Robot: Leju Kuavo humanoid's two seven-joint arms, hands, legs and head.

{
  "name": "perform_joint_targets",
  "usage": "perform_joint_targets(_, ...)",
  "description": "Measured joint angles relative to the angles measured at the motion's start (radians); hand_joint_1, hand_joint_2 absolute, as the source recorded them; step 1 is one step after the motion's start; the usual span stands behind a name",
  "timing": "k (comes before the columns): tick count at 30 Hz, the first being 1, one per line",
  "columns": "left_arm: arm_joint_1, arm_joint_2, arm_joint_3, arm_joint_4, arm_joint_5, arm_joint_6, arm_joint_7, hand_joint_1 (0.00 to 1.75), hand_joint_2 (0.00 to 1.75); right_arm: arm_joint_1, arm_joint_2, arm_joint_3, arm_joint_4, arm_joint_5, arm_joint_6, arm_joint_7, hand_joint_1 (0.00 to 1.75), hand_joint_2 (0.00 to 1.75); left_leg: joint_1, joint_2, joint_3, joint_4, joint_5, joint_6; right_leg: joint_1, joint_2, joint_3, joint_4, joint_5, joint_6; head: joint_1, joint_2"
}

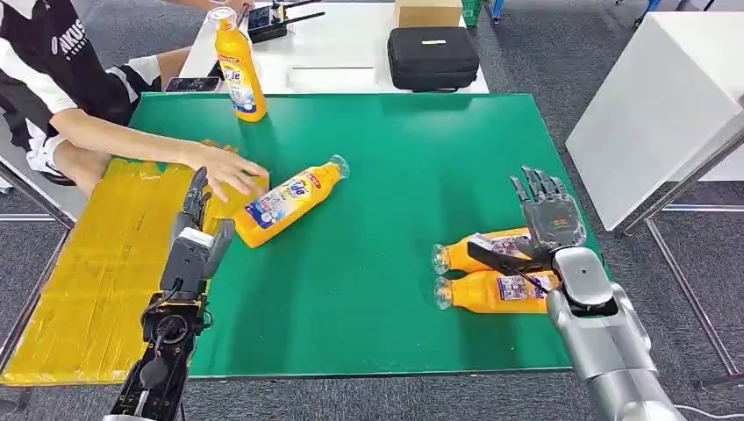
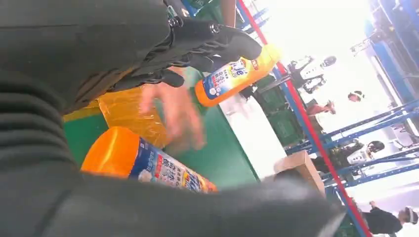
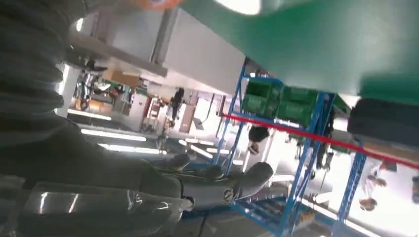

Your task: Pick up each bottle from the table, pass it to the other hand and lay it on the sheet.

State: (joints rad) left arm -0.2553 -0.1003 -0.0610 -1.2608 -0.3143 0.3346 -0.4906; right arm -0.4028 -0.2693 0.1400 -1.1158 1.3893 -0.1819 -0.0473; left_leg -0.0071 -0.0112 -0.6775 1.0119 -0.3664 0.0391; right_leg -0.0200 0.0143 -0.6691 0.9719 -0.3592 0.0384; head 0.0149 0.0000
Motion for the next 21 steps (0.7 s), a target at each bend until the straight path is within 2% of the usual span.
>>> perform_joint_targets(7, -0.016, 0.0, -0.013, 0.009, 0.03, 0.002, -0.013, 0.0, 1.75, -0.024, -0.036, -0.028, 0.053, -0.096, 0.137, -0.058, 0.0, 1.75, 0.0, 0.001, 0.001, 0.0, 0.0, 0.0, 0.0, 0.0, 0.0, 0.0, 0.0, 0.0, 0.0, 0.0)
perform_joint_targets(21, -0.033, -0.004, -0.024, 0.036, 0.041, 0.002, -0.017, 0.0, 1.75, -0.051, -0.082, -0.04, 0.191, -0.129, 0.207, -0.061, 0.0, 1.75, -0.001, 0.0, 0.001, 0.0, 0.001, 0.001, -0.001, 0.0, 0.001, 0.0, 0.001, 0.001, 0.0, 0.0)
